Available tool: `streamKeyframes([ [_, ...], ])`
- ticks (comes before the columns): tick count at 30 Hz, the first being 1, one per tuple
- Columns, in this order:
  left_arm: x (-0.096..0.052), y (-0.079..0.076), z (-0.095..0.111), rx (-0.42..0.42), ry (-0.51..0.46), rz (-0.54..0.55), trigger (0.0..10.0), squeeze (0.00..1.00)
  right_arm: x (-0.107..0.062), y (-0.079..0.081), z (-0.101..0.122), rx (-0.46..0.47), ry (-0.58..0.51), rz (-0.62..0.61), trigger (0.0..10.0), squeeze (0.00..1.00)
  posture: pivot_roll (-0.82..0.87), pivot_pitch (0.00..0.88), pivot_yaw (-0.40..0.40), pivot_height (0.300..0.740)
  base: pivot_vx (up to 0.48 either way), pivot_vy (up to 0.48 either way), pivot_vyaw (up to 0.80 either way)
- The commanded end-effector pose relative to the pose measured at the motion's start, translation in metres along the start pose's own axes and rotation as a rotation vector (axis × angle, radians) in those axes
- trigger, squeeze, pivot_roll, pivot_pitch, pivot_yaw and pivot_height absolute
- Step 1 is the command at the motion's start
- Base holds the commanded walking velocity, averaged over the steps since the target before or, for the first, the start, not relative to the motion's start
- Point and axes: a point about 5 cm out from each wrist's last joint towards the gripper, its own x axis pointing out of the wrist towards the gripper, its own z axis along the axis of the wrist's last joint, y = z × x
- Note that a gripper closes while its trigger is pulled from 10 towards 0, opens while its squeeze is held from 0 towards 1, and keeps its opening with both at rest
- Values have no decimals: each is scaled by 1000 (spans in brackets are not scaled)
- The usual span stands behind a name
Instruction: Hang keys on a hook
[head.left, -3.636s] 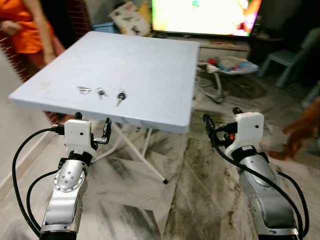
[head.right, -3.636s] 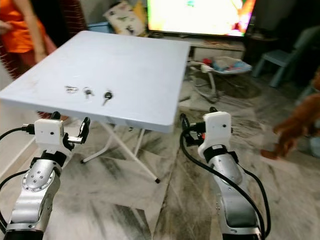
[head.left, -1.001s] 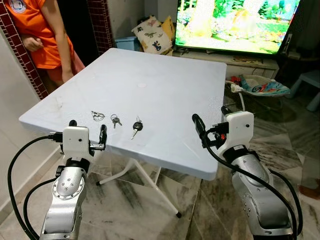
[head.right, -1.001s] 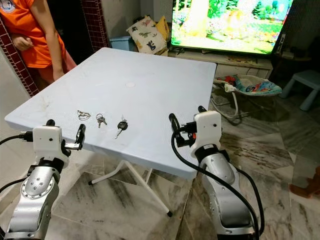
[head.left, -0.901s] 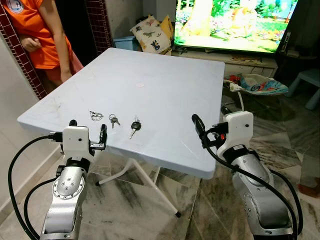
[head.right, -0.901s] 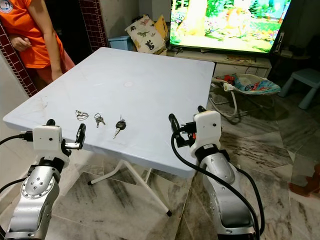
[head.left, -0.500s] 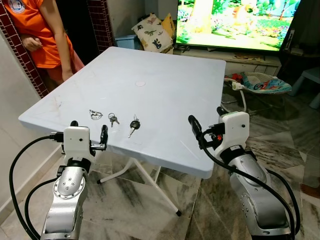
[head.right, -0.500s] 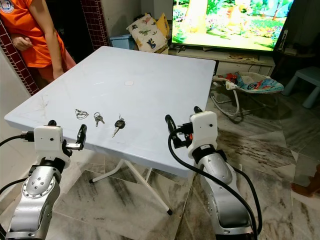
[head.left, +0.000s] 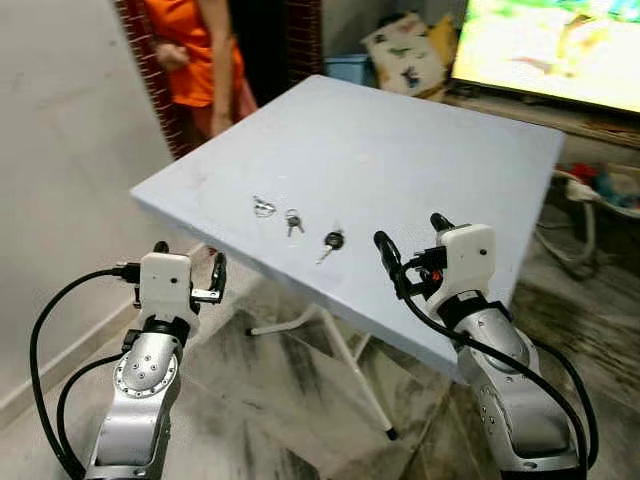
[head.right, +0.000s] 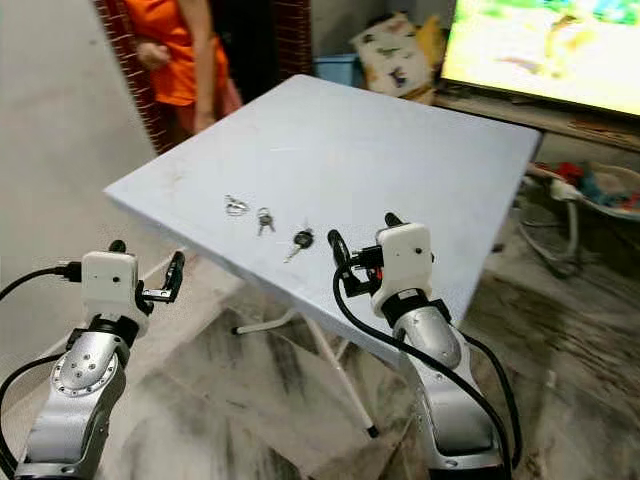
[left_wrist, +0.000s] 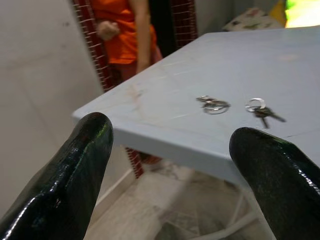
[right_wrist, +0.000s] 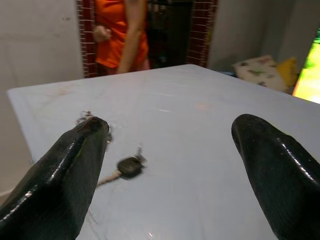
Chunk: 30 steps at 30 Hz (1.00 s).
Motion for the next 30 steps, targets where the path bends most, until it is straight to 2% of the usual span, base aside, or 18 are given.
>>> streamKeyframes([
  [1, 2, 2, 5, 7, -22, -12, 10000, 0, 4, -2, 1, -9, 0, -13, 10000, 0, -31, 0, 39, 740, 0, 0, 800],
  [10, 1, 4, 2, -1, -7, -4, 10000, 0, 7, -6, 1, -3, 3, -25, 10000, 0, -32, 0, 35, 740, 0, 0, 797],
  [13, -4, -3, 2, -9, -9, -30, 10000, 0, 5, -5, -1, 5, 14, -31, 10000, 0, -31, 0, 33, 740, 0, 0, 790],
  [17, -4, -3, 2, -12, -9, -32, 10000, 0, 5, -5, -2, 8, 19, -36, 10000, 0, -33, 0, 33, 740, 0, 0, 675],
  [25, -4, -2, 2, -9, -10, -39, 10000, 0, 2, -6, -5, 18, 35, -58, 10000, 0, -35, 0, 38, 740, 0, 0, 0],
  [30, -4, -5, 2, -27, -10, -67, 10000, 0, 0, -10, -11, 32, 85, -103, 10000, 0, -39, 0, 39, 740, 0, 0, 0],
])
